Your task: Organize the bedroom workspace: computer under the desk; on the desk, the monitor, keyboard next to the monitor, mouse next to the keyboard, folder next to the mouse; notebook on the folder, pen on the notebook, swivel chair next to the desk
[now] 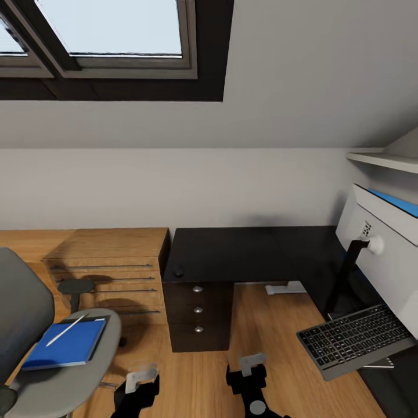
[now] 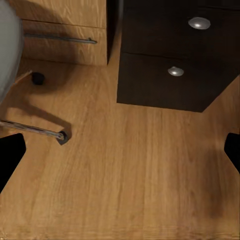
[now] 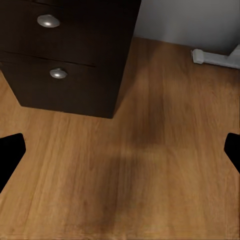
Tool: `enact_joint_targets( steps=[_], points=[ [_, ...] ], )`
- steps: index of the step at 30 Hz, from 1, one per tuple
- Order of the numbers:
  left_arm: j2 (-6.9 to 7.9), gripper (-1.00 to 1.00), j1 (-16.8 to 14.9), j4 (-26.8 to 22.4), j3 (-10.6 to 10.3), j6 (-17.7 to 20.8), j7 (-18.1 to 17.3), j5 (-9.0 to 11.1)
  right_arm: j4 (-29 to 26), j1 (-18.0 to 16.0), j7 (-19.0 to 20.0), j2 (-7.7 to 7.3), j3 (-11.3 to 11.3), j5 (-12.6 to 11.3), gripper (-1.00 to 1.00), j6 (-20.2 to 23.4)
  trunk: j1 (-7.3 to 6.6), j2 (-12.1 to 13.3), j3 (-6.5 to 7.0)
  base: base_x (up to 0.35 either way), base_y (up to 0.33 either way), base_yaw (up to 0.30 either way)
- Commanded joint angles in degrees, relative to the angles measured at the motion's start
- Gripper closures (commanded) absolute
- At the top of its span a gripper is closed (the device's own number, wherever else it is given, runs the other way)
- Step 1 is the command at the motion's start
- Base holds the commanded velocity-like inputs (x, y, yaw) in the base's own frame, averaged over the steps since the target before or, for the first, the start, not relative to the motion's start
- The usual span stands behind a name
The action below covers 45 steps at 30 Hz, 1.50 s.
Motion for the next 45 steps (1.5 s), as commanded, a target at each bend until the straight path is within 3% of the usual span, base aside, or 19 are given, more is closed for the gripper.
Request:
enact_joint_targets(
  steps=[1,4,7,17,21,31,45],
  points=[
    [0.03,-1.00,0.0,1.3,-0.4,-1.2,0.4,0.6,0.6,0.0,0.2,0.01,0.5,-0.5,-1.00,-0.7,-0.22,0.4,0.11,0.000,0.000,0.000],
    [-0.02,-1.00,0.1,6.5,-0.6,-5.5,0.3,0.5,2.8,0.2,2.1,0.01,0.4,-0.7,-1.00,-3.7,-0.88,1.6,0.65,0.000,0.000,0.000],
    [-0.04,-1.00,0.2,8.4,-0.6,-7.2,0.2,0.5,4.3,0.3,2.8,0.01,0.3,-0.8,-1.00,-5.2,-0.88,1.6,0.65,0.000,0.000,0.000],
    [-0.05,-1.00,0.2,13.4,-0.7,-9.0,0.0,0.6,6.8,0.4,3.5,0.01,0.3,-1.1,-1.00,-6.7,-0.88,1.6,0.65,0.000,0.000,0.000],
    [-0.48,-1.00,0.2,18.4,-0.7,-10.2,0.1,0.5,7.6,0.4,3.6,0.01,0.3,-1.1,-1.00,-6.8,-0.88,1.6,0.65,0.000,0.000,0.000],
    [-0.90,-1.00,0.2,20.3,-0.7,-14.4,0.1,0.5,8.7,0.4,4.7,0.01,0.3,-0.8,-1.00,-7.0,-0.88,1.6,0.65,0.000,0.008,0.000],
    [-0.95,-1.00,0.2,20.6,-0.7,-14.8,0.1,0.6,9.3,0.4,4.9,0.01,0.3,-0.8,-1.00,-7.1,-0.88,1.6,0.65,0.005,0.167,0.000]
  ],
)
